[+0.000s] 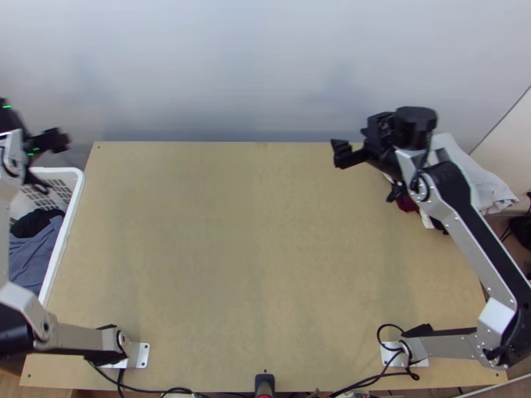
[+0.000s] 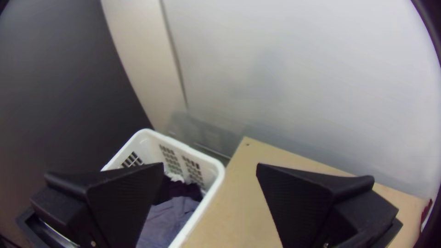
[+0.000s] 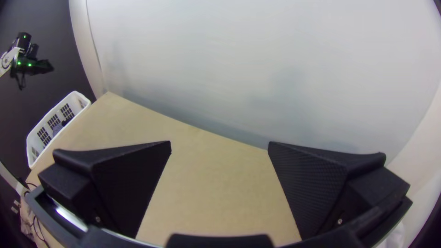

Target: Fold the t-shirt

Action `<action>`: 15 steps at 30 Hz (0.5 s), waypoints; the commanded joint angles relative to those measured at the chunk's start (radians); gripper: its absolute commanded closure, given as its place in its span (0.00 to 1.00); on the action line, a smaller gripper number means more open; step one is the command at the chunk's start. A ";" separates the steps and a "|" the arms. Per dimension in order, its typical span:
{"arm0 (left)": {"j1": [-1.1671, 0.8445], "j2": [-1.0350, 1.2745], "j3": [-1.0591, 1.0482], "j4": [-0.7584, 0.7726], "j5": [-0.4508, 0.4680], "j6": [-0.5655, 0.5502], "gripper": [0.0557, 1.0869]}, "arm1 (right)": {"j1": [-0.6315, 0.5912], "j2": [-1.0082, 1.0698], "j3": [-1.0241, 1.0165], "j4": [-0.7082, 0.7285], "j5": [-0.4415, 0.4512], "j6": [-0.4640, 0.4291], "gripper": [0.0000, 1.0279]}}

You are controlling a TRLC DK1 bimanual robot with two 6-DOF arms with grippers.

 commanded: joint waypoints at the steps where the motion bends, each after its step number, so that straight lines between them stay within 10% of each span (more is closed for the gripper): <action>1: 0.258 0.138 0.020 0.004 -0.003 0.031 0.05 | 0.042 0.040 -0.045 0.034 0.008 0.001 0.04; 15: 0.439 0.476 0.050 0.099 0.089 0.184 0.05 | 0.093 0.048 -0.088 0.034 0.037 -0.002 0.04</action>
